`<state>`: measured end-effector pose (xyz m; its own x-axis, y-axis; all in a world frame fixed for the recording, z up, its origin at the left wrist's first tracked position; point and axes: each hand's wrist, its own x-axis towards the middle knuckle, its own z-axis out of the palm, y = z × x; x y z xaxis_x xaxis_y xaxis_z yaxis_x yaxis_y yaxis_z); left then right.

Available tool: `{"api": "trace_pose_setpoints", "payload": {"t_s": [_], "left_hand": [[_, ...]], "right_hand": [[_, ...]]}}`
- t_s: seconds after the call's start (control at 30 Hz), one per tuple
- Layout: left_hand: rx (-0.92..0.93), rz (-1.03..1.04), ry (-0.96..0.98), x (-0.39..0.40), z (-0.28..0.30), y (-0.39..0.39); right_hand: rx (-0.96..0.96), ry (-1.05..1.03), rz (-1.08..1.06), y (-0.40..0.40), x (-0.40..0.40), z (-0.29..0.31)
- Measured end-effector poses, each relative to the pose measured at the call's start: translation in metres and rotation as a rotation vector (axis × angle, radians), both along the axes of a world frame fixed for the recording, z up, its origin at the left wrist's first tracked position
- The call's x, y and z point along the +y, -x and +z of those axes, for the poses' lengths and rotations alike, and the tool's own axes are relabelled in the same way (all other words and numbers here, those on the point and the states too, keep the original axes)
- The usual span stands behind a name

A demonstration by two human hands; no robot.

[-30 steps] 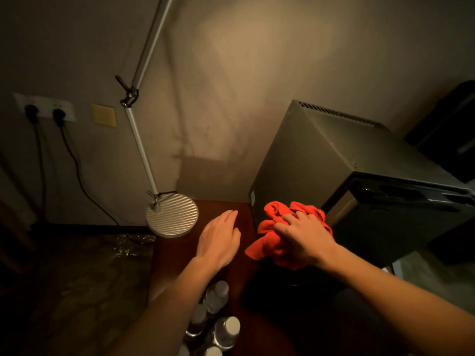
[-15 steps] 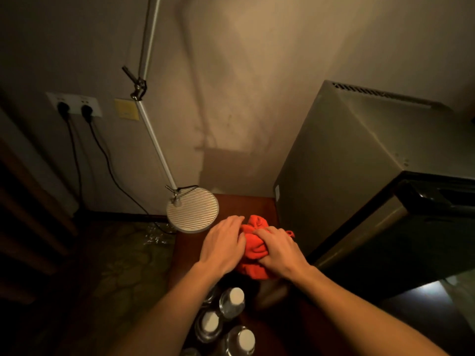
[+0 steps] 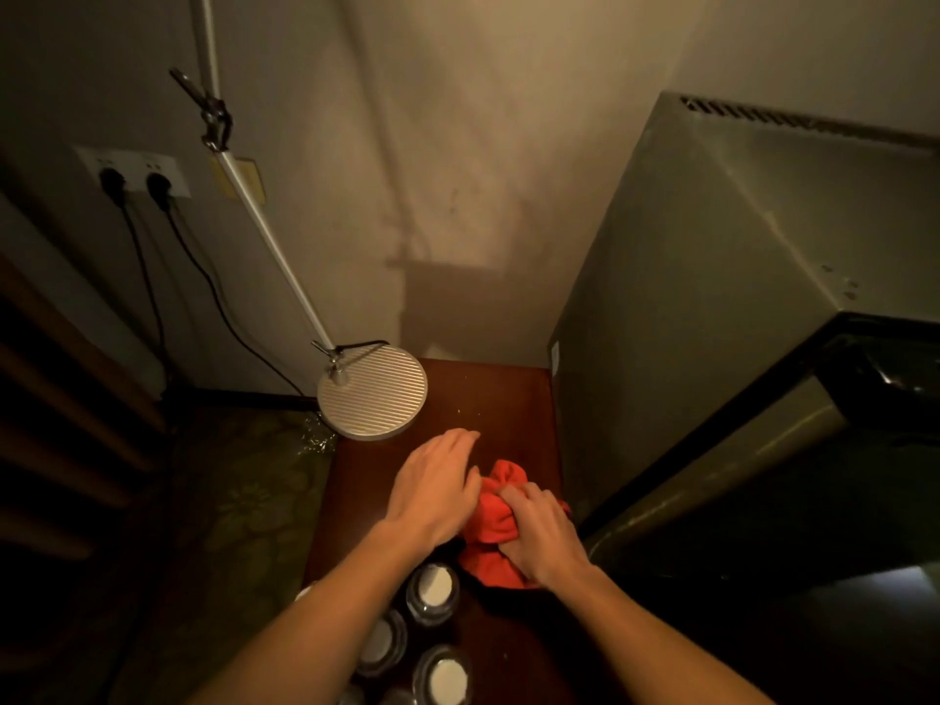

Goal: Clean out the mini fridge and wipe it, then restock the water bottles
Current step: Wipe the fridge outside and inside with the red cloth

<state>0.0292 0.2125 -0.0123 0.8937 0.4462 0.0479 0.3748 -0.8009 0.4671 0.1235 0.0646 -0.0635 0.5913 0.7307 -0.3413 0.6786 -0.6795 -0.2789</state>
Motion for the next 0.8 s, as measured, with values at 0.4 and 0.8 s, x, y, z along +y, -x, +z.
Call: {"api": "trace_pose_setpoints", "payload": {"t_s": [0.4, 0.8], "left_hand": [[0.126, 0.0, 0.122, -0.035, -0.009, -0.021], [-0.349, 0.071, 0.869, -0.062, 0.078, -0.017]], "right_hand": [[0.096, -0.427, -0.122, -0.003, -0.026, 0.021], [-0.035, -0.807, -0.126, 0.0, -0.029, 0.138]]}}
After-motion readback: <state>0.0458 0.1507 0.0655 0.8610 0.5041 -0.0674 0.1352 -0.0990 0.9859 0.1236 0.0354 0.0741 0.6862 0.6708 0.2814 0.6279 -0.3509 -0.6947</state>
